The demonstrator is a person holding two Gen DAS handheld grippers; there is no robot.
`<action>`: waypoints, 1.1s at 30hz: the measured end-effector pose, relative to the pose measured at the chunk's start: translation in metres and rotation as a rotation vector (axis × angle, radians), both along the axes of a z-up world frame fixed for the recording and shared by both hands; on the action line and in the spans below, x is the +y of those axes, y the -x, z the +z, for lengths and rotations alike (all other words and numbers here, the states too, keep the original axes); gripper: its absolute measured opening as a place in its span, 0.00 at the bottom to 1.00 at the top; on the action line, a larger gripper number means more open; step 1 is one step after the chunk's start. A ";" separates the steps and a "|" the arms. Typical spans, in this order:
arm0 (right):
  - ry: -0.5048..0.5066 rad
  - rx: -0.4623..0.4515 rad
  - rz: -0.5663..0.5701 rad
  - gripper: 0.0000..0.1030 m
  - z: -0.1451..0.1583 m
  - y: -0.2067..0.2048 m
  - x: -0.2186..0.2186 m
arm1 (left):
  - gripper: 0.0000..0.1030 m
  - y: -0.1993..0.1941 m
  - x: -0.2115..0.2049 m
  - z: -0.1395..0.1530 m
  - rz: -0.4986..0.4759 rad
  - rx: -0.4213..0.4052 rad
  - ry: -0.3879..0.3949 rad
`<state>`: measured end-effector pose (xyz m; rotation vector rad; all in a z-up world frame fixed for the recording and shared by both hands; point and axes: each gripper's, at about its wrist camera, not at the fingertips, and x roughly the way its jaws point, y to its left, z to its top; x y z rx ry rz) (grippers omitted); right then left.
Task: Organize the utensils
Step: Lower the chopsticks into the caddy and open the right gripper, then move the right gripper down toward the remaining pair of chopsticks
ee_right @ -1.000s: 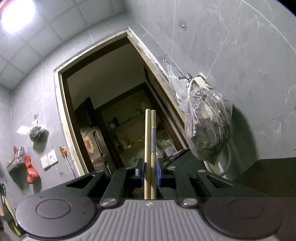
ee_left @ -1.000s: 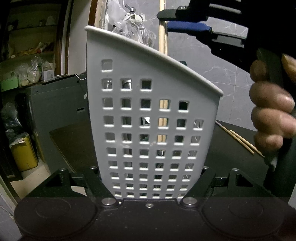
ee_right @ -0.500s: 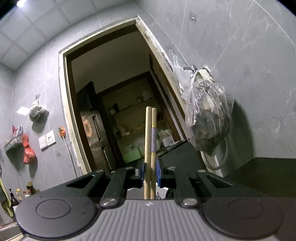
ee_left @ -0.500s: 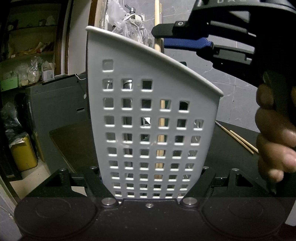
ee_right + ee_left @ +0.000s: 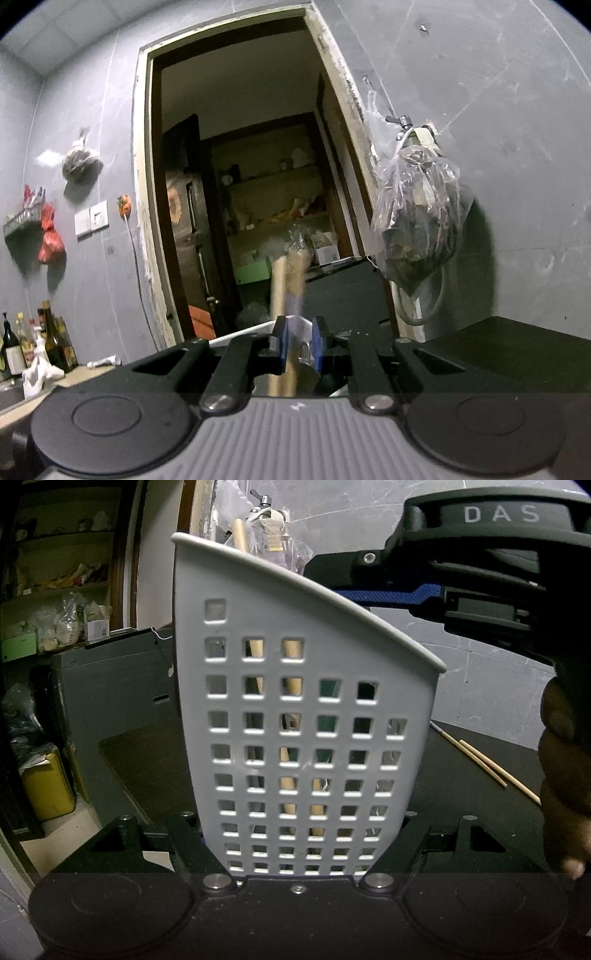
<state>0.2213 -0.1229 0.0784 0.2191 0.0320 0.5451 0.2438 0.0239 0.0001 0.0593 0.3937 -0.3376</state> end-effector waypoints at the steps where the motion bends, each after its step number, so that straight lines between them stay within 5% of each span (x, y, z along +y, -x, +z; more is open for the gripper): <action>1: 0.006 0.000 0.000 0.16 0.000 0.001 0.000 | 0.74 0.000 0.000 0.000 0.000 0.000 0.000; 5: 0.015 0.001 0.002 0.26 0.002 0.006 -0.002 | 0.74 -0.001 0.000 0.000 0.000 0.000 0.001; 10: -0.015 -0.017 -0.054 0.70 0.011 0.017 -0.026 | 0.74 -0.001 0.001 0.000 0.000 -0.001 0.002; 15: -0.002 0.033 -0.166 0.97 0.012 0.025 -0.059 | 0.74 -0.001 0.000 0.000 0.001 -0.001 0.000; 25: 0.077 0.369 -0.402 1.00 -0.022 0.019 -0.122 | 0.74 -0.001 0.001 -0.001 0.000 -0.001 0.000; 33: 0.163 0.544 -0.506 1.00 -0.054 0.013 -0.144 | 0.74 0.000 0.000 -0.001 0.001 -0.001 -0.003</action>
